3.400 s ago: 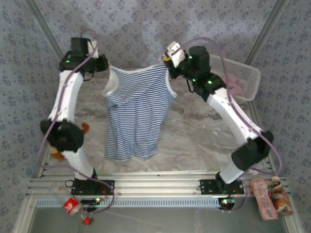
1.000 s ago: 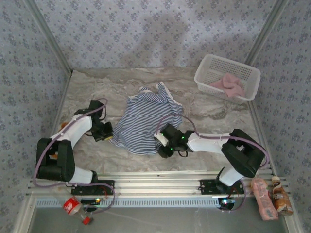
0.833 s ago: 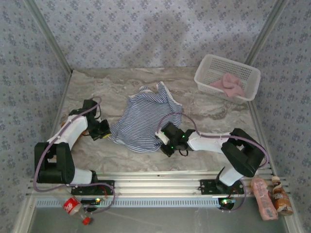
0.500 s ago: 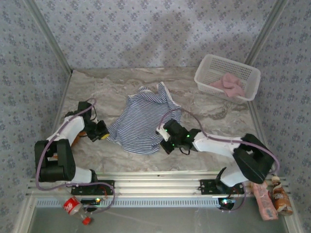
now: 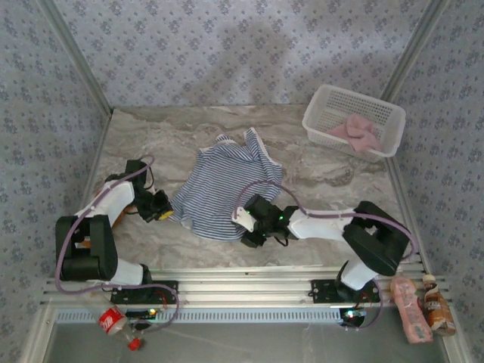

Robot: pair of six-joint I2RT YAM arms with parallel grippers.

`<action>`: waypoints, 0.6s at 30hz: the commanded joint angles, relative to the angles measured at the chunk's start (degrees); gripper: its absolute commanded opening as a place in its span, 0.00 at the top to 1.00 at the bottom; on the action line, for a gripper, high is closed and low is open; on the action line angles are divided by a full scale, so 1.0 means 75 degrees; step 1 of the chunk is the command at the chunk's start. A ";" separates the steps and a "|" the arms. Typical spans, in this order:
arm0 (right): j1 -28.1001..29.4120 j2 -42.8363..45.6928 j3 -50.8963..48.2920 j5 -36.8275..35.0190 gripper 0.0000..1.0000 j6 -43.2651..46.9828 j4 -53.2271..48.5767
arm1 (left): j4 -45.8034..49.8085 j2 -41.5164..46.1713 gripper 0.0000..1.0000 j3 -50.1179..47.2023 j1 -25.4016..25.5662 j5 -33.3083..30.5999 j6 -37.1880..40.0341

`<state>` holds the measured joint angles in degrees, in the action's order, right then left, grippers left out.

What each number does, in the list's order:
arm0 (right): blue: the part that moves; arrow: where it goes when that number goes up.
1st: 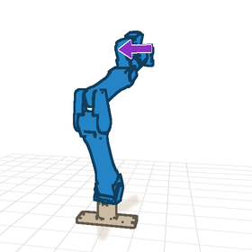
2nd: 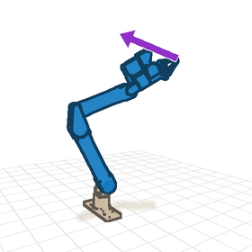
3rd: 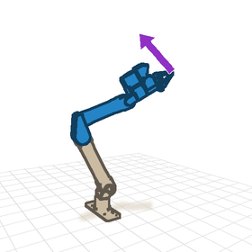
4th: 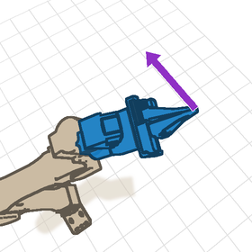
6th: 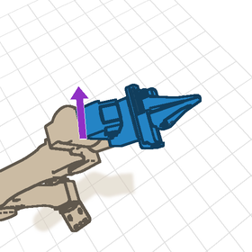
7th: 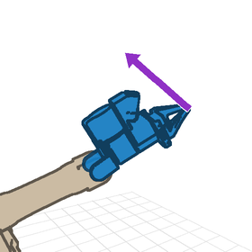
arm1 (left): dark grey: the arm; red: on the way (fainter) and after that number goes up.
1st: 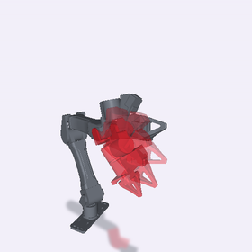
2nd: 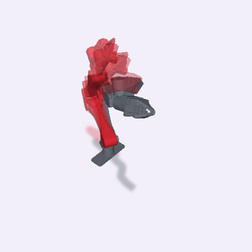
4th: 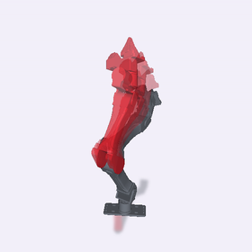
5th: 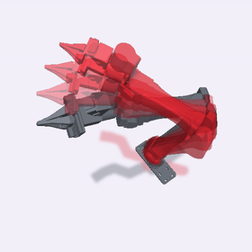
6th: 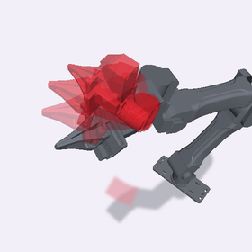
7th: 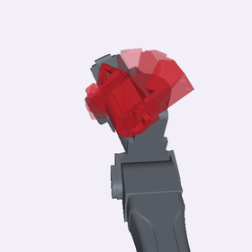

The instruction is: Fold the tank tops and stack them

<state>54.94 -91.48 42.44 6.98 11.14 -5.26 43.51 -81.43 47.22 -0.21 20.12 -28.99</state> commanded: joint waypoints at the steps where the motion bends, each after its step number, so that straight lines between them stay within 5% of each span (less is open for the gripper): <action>1: -0.0047 -0.0517 0.0393 0.0127 0.52 0.0566 0.0545 | 0.0290 0.0076 0.87 0.0256 -0.0075 -0.0013 0.0183; 8: -0.0126 -0.0898 0.0596 -0.0116 0.53 0.0323 0.0812 | 0.0340 0.0041 0.87 0.0255 -0.0075 0.0006 0.0256; 13: -0.0241 -0.0688 0.0530 -0.0099 0.91 0.0203 0.0573 | 0.0418 0.0067 0.86 0.0254 -0.0076 -0.0071 0.0311; 18: -0.0277 0.0157 0.0209 -0.0175 1.00 0.0039 0.0269 | 0.0486 0.0106 0.82 0.0275 -0.0067 -0.0040 0.0342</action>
<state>52.95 -94.65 45.25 6.22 12.43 -1.17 45.04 -81.43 47.77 -0.38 19.94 -27.46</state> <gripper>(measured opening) 0.067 0.175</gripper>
